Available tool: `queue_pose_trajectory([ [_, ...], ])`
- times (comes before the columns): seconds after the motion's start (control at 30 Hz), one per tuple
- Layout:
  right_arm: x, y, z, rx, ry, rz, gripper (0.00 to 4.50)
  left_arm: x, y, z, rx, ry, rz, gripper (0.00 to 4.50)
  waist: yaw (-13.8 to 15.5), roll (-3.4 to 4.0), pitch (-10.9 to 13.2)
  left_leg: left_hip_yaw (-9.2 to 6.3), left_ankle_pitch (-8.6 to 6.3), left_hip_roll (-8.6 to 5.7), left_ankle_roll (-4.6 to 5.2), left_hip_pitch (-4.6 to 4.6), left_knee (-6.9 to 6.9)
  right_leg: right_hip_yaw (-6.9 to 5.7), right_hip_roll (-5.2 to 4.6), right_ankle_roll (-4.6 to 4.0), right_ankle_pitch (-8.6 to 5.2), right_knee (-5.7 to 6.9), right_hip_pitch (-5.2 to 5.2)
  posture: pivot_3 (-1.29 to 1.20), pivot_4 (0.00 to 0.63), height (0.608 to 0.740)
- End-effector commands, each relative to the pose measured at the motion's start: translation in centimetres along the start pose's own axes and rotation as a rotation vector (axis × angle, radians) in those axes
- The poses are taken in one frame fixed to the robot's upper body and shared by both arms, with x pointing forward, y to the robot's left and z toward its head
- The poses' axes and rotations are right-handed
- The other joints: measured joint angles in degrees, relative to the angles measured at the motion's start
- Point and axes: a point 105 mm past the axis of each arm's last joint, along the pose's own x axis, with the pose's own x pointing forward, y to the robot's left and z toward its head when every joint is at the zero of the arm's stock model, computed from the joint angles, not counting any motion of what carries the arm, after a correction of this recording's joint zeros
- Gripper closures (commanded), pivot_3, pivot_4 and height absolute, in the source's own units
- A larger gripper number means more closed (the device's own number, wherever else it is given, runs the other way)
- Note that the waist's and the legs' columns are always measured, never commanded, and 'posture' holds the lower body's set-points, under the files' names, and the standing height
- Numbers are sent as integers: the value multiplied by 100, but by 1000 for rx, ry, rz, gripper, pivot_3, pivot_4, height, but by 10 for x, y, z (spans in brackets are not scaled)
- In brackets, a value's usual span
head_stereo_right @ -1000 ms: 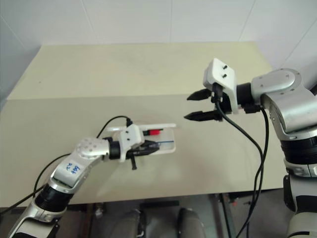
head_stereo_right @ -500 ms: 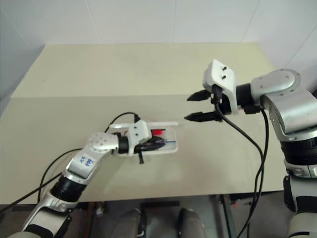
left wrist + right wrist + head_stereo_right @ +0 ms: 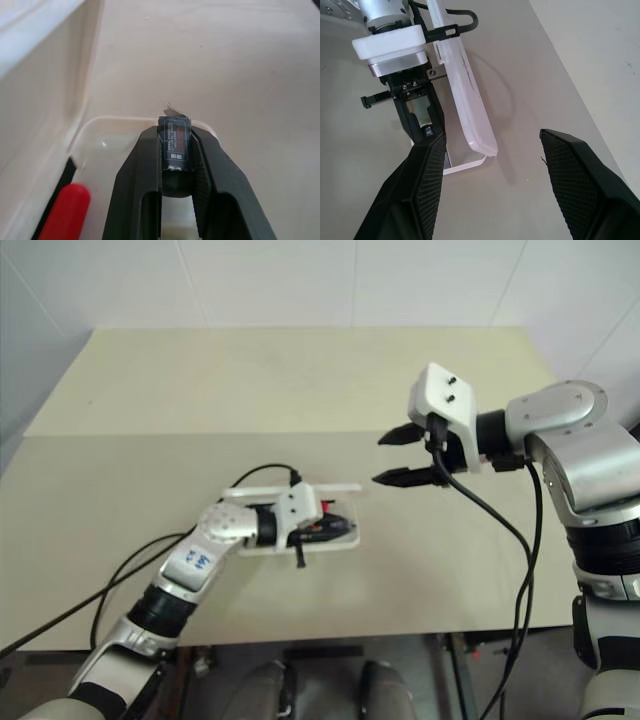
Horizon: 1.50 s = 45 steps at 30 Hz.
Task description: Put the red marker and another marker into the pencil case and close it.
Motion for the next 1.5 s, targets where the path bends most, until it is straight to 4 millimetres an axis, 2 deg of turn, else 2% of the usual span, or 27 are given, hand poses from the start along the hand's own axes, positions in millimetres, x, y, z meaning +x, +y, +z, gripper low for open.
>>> queue_pose_trajectory([
  [0.03,-7,0,8,-47,-3,-27,1351,3,-1,7,49,-17,-25,4085,0,0,0,0,0,0,0,0,0,0,0,0,0,0,0,0,150,740],
  [0.13,-7,0,8,-46,-3,-28,1351,4,0,2,74,6,-20,4085,-1,0,0,0,0,0,0,1,0,0,0,0,0,1,0,0,150,740],
  [0.53,-7,0,8,-44,-2,-27,1351,5,5,-1,67,-11,23,139,7,0,0,1,-1,0,1,-1,2,0,0,0,0,-2,1,0,150,740],
  [0.57,-7,0,8,-45,-2,-26,1351,5,5,0,64,-16,24,34,7,0,0,1,-1,0,1,-1,2,0,0,0,0,-2,1,0,150,740],
  [0.87,-7,-1,10,-44,-14,-29,1351,5,4,4,68,-27,23,34,4,0,0,1,-1,0,2,-1,3,0,0,0,0,0,1,0,150,740],
  [1.03,-7,-4,12,-43,-21,-39,1351,7,2,14,19,-81,17,34,6,0,0,1,-1,0,2,-1,3,0,-1,0,0,0,1,0,150,740],
  [1.13,-7,-5,13,-43,-26,-40,1351,7,3,17,5,-95,23,643,4,0,0,1,-1,0,2,-1,3,0,-1,0,0,1,1,0,150,740],
  [1.2,-7,-5,13,-42,-28,-39,1351,6,3,19,-4,-102,21,1241,2,0,0,1,-1,0,2,0,3,0,0,0,0,1,1,0,150,740],
  [1.5,-6,-4,14,-41,-31,-32,1351,4,2,23,-9,-102,22,4278,1,0,0,1,-1,0,2,0,3,0,0,0,0,1,1,0,150,740],
])
